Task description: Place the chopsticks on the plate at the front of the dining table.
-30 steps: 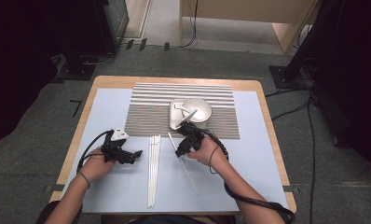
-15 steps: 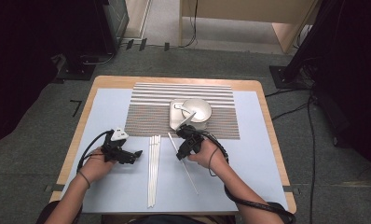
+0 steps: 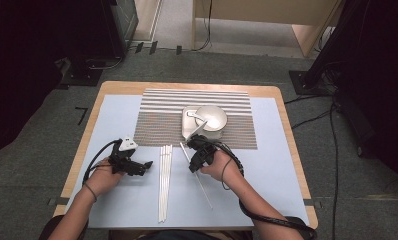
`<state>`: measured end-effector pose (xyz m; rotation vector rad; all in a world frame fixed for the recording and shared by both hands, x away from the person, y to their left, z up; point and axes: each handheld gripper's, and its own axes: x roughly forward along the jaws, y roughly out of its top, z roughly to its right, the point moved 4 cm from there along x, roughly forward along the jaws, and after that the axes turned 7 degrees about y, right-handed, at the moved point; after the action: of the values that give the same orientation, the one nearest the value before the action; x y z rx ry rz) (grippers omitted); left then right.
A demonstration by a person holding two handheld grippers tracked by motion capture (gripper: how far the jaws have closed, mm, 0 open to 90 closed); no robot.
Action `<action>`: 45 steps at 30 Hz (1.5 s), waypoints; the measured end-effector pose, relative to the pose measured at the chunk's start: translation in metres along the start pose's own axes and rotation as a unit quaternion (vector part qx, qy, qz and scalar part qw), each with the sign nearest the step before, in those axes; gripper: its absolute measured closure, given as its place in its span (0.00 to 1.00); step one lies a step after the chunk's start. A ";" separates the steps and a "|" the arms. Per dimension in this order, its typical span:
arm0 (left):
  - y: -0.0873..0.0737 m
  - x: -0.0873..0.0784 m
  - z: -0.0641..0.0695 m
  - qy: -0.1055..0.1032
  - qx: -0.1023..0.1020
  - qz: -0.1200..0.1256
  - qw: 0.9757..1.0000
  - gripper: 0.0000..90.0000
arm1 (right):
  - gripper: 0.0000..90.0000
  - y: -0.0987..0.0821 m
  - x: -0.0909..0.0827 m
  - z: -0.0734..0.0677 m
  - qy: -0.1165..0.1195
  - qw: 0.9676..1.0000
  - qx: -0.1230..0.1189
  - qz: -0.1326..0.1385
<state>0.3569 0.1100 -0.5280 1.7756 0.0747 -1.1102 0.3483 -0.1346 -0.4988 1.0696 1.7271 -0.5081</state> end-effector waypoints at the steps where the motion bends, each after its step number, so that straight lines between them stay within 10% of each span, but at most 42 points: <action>1: 0.000 0.000 0.000 0.000 0.000 0.000 1.000 0.01 | 0.86 0.000 0.000 0.000 -0.001 1.000 0.001 0.001; 30: 0.000 0.000 0.000 0.001 0.000 0.000 1.000 0.01 | 0.94 0.003 0.002 -0.002 -0.031 0.999 -0.016 -0.014; 45: 0.000 0.000 0.000 0.000 -0.001 0.000 1.000 0.01 | 0.95 0.010 -0.006 0.008 0.016 1.000 0.008 -0.012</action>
<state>0.3569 0.1099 -0.5280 1.7747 0.0757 -1.1089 0.3615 -0.1375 -0.4954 1.0745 1.7689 -0.5226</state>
